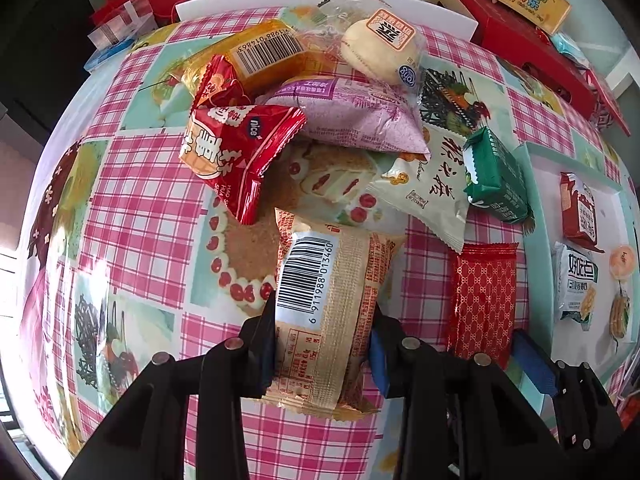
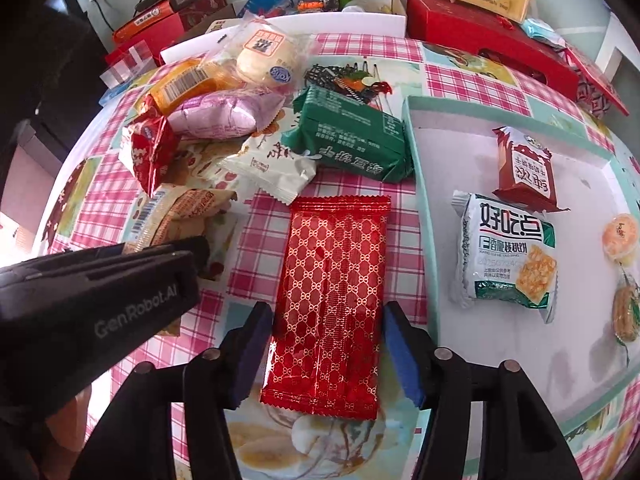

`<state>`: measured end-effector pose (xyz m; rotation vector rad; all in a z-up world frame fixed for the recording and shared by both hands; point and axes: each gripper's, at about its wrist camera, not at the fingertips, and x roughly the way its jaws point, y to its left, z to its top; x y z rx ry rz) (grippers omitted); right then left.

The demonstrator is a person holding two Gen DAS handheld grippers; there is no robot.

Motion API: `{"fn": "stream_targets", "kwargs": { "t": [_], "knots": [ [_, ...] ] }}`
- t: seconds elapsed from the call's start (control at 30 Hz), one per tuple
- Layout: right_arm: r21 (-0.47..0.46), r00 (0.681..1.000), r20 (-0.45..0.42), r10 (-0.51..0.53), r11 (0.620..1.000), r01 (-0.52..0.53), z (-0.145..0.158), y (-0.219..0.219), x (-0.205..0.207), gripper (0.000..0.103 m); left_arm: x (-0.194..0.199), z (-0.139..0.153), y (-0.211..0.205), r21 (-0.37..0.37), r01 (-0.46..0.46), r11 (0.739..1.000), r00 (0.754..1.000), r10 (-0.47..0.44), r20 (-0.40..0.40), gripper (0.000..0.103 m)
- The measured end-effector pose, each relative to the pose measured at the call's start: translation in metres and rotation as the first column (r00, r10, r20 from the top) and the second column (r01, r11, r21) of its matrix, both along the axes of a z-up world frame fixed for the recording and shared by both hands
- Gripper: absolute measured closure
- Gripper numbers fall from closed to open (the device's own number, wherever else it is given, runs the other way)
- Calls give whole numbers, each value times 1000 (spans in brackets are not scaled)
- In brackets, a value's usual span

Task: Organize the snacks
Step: 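Close the right gripper on the red patterned pack while the left holds the bread pack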

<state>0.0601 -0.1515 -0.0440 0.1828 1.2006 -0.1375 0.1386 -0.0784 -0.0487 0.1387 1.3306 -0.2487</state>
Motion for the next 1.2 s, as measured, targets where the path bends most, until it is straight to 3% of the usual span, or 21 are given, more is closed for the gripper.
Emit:
{"fn": "stream_targets", "kwargs": {
  "t": [0.2,0.33,0.43,0.73,1.2],
  "knots": [
    [-58,1000,-1,18,998,-18,-2,12,1,37,3,1,5,-5,-9,1000,1000,9,-3,64],
    [-68,1000,18,-11,998,12,-3,7,2,51,5,1,7,-8,-15,1000,1000,15,-4,64],
    [-54,999,29,-22,998,23,-2,4,1,55,6,1,8,-10,-17,1000,1000,17,-5,64],
    [3,998,45,-33,999,33,6,-5,-4,55,7,6,8,-12,-29,999,1000,29,9,64],
    [29,986,162,-27,999,23,48,-5,-28,56,2,43,11,-52,-27,998,996,31,80,64]
  ]
}}
